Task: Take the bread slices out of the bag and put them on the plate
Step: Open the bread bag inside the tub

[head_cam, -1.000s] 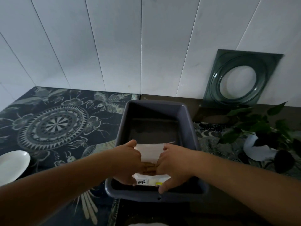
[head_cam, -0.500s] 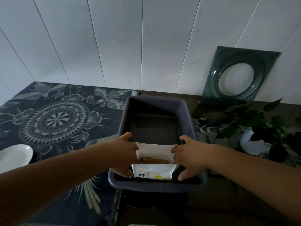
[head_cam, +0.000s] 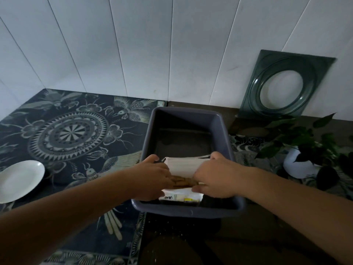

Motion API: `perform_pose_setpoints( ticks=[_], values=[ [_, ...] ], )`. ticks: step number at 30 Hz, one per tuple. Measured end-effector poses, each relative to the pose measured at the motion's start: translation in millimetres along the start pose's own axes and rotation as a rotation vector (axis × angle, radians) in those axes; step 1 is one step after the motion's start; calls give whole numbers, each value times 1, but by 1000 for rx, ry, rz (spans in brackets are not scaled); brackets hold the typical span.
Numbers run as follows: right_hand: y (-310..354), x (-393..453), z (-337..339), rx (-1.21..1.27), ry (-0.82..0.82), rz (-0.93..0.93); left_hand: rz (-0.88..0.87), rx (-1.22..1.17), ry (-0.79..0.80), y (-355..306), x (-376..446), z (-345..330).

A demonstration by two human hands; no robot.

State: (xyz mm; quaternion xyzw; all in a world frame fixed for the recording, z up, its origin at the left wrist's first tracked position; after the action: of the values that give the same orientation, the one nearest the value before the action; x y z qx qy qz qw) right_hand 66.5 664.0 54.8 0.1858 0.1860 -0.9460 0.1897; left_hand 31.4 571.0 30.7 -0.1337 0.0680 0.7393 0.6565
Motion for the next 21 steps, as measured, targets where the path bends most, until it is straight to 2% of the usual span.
perform_pose_setpoints(
  ticks=[2,6,8,11,15,18,21],
  values=[
    [10,18,14,73,10,-10,12,-8,-37,3,-3,0],
    [30,64,5,189,316,-38,41,11,-130,1,-8,2],
    [31,76,-3,279,399,-93,14,-12,-180,-5,-11,3],
    [22,84,-23,439,386,-252,-44,-19,-245,-14,-17,5],
    [31,99,-43,380,408,-228,-20,-41,-270,-15,-19,6],
    [29,108,-59,360,361,-280,-11,-36,-299,-12,-21,9],
    [24,115,-79,384,390,-320,-16,-41,-346,-8,-22,12]
  ],
)
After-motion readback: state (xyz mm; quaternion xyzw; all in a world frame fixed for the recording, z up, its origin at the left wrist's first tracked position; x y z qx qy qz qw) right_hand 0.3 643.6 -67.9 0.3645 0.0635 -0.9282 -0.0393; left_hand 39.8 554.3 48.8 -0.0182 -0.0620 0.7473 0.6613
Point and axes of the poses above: each hand's wrist, its own x-axis towards the middle knuckle, its own z-axis out of the back of the hand, y = z × x, the point moved 9 cm from there along x, towards the middle knuckle, and after that the axes turned 14 degrees about -x, right-handed, at the moved point
